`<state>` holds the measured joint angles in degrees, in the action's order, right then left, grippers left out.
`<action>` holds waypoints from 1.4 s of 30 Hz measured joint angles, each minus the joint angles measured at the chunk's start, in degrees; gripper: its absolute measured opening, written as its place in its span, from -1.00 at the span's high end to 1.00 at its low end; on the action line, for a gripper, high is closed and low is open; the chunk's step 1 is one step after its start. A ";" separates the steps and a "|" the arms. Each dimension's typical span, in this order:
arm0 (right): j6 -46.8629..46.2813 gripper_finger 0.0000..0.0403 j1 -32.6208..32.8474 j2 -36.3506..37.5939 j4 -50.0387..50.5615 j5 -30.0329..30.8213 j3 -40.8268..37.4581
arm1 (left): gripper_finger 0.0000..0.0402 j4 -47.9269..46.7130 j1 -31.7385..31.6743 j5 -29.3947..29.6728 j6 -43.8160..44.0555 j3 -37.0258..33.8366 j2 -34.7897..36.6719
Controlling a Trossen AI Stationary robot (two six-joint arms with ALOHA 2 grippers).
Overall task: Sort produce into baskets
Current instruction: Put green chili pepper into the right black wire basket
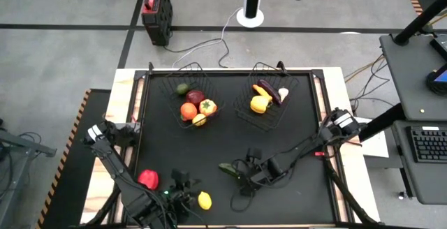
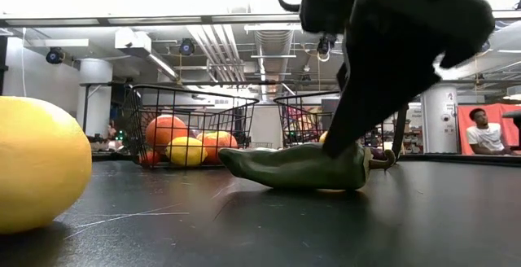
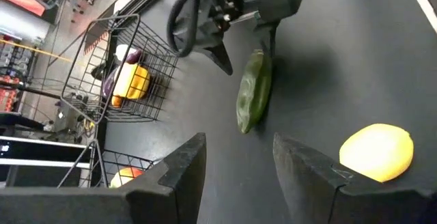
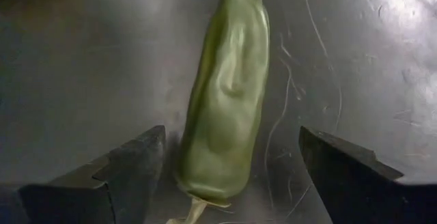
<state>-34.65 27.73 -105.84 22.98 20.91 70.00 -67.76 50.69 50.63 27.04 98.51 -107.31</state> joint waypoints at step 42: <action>3.82 0.31 -1.43 10.44 2.56 -1.41 0.29 | 0.23 69.61 -3.37 8.62 -25.83 -45.86 30.45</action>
<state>-30.83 26.29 -95.40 25.54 19.51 70.29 1.85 47.32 59.25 1.21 52.65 -76.86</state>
